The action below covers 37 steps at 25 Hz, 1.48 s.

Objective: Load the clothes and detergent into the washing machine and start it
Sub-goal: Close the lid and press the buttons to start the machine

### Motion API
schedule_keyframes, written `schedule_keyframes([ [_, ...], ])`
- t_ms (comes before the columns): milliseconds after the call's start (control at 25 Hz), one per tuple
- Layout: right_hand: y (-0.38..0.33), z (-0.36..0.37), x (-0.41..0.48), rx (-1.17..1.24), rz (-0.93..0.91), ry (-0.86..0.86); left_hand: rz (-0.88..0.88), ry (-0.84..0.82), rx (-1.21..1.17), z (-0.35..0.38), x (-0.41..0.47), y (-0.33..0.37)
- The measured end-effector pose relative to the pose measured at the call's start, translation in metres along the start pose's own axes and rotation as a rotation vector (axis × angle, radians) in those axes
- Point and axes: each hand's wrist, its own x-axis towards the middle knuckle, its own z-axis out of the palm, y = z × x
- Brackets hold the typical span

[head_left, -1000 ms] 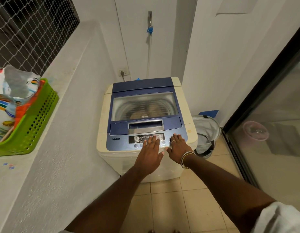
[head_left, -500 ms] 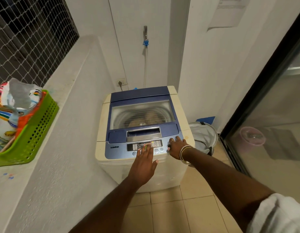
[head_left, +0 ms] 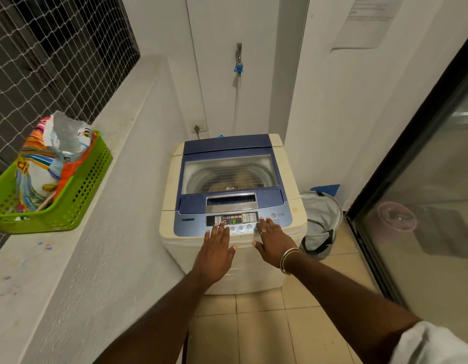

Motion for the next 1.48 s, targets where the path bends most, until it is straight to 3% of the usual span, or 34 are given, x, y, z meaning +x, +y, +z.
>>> schedule_keyframes([
  [840, -0.066, 0.001, -0.046, -0.066, -0.049, 0.088, -0.015, 0.008, 0.035, -0.027, -0.071, 0.004],
  [1480, -0.065, -0.003, -0.047, -0.091, -0.036, 0.103, 0.01, 0.041, 0.074, -0.027, -0.065, 0.006],
])
